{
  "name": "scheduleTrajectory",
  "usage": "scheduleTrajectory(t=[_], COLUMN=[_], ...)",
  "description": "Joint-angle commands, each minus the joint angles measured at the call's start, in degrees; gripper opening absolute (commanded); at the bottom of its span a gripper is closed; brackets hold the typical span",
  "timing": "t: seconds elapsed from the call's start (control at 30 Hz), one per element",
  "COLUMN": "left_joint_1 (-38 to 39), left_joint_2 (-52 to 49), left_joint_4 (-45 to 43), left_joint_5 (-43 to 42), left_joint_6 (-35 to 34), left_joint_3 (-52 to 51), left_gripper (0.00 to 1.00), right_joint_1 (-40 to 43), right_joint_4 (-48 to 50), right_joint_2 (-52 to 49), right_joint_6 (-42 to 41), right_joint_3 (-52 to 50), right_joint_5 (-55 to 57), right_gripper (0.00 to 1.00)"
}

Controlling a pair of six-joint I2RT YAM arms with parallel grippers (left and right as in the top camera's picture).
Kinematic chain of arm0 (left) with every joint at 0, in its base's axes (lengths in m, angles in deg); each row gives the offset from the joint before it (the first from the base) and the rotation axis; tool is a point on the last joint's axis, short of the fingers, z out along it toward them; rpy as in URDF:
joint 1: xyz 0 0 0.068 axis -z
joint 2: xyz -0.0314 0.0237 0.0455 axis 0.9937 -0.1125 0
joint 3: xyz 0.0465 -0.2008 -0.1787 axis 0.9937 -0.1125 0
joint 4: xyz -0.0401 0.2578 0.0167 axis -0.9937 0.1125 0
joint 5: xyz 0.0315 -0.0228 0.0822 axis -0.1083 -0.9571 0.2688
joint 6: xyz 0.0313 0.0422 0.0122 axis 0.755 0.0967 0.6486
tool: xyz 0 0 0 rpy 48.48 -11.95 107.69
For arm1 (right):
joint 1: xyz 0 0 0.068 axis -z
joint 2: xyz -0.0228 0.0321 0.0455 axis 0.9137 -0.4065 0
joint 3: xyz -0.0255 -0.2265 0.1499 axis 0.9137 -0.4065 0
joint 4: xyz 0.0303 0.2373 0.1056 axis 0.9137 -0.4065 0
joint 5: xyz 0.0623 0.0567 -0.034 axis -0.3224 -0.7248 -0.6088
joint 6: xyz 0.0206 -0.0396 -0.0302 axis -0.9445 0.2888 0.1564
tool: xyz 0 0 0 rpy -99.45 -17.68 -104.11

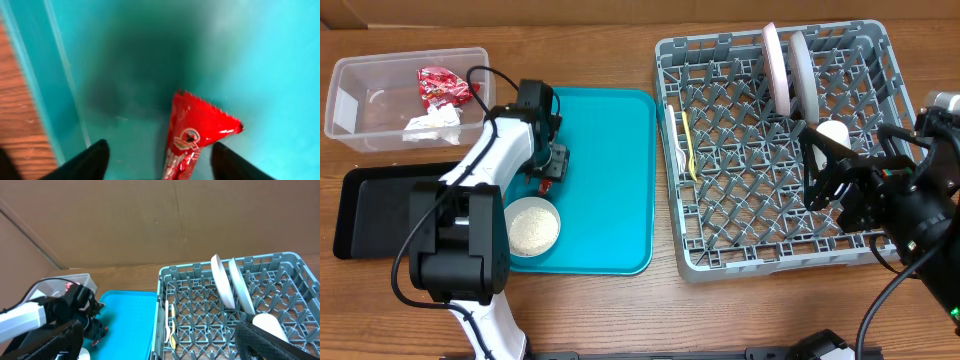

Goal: Sort waste into correct bins and load items into the dishwasher rack
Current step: 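Reach the left gripper to the red wrapper and grasp it, then drop the red wrapper into the clear plastic bin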

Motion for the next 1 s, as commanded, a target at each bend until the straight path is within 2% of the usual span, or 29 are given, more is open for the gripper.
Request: scheduleTrajectory(t=[0.0,0.07,0.17,0.23,0.27,0.43,0.7,0.83,0.97], left_joint_1=[0.13,0.13,0.13,0.13,0.11,0.13,0.02,-1.22,-5.44], left_joint_2=[0.55,0.55,0.55,0.57,0.57,0.57,0.57,0.57,0.55], left_joint_4=[-0.02,0.24,0.35,0.68,1.18,6.45,18.86,18.43,14.19], left_joint_5=[-1.29,-1.73,-1.68,-1.70,-1.62,-1.68,-1.68,3.15,4.35], left_joint_6=[1.86,1.81,0.59,-0.17,-0.63,-3.80,-7.19,-7.21,-7.72], left_joint_3=[-1.88,-1.88,-1.77,-1.44,-0.79,6.47,27.61,32.94,32.37], left_gripper=[0.49,0.34,0.17,0.06,0.04,0.04,0.04,0.04,0.04], right_joint_1=[0.24,0.24,0.22,0.24,0.24,0.24,0.24,0.22,0.24], right_joint_4=[0.11,0.09,0.11,0.11,0.09,0.09,0.11,0.11,0.11], right_joint_2=[0.20,0.20,0.20,0.20,0.20,0.20,0.20,0.20,0.20], right_joint_6=[-0.07,-0.07,-0.07,-0.07,-0.07,-0.07,-0.07,-0.07,-0.07], right_joint_3=[0.42,0.42,0.42,0.42,0.42,0.42,0.42,0.42,0.42], right_joint_5=[0.44,0.44,0.44,0.44,0.44,0.44,0.44,0.44,0.44], right_gripper=[1.00,1.00,1.00,1.00,1.00,1.00,1.00,1.00,1.00])
